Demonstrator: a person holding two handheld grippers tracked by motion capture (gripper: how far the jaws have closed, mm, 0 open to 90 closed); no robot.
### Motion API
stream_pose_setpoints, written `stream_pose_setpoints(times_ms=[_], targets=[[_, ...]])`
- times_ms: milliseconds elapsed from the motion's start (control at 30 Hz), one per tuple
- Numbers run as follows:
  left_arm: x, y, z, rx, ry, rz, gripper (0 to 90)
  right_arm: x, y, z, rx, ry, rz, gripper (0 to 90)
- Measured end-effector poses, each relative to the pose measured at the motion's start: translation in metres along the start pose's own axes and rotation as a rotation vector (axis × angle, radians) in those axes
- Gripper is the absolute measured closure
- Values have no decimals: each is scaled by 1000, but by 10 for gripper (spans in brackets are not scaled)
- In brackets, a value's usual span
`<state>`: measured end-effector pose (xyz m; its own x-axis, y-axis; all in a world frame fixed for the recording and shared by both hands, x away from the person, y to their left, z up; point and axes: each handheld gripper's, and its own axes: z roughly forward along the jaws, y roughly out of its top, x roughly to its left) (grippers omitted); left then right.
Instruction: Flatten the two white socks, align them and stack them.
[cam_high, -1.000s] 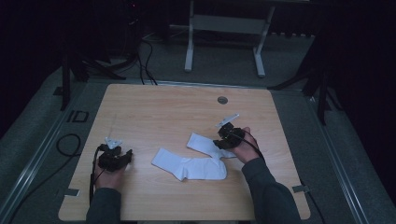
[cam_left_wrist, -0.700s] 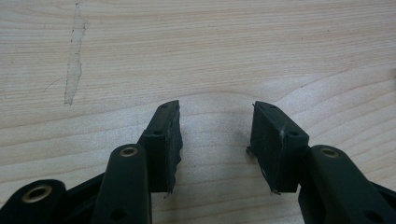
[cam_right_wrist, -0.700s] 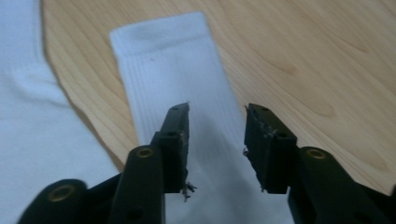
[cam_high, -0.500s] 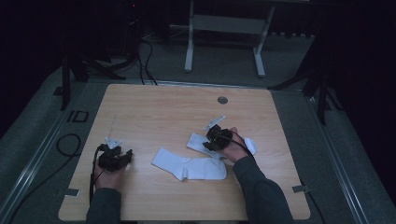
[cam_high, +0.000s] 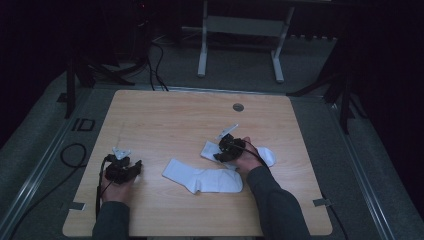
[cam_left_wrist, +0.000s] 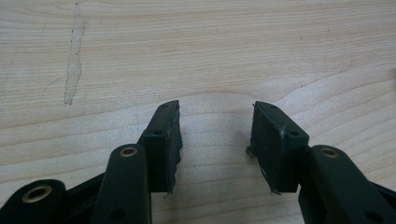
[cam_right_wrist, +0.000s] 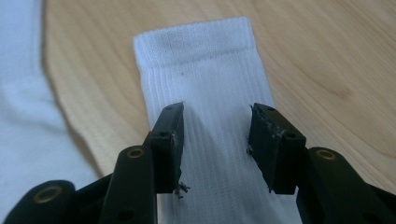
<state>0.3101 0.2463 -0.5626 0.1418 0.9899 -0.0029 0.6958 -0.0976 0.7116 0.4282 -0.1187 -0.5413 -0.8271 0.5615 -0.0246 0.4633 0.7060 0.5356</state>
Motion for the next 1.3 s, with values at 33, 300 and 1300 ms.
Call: stream_pose_setpoints(times_ms=[33,300,1300], targets=[[0,0,0,1,0,0,526,-2,0,0,-2,2,11,581],[0,0,0,1,-1,1,525,-3,-4,-4,12,-41,56,825],[-1,0,0,3,0,-2,524,24,-43,-149,-261,-8,110,837]])
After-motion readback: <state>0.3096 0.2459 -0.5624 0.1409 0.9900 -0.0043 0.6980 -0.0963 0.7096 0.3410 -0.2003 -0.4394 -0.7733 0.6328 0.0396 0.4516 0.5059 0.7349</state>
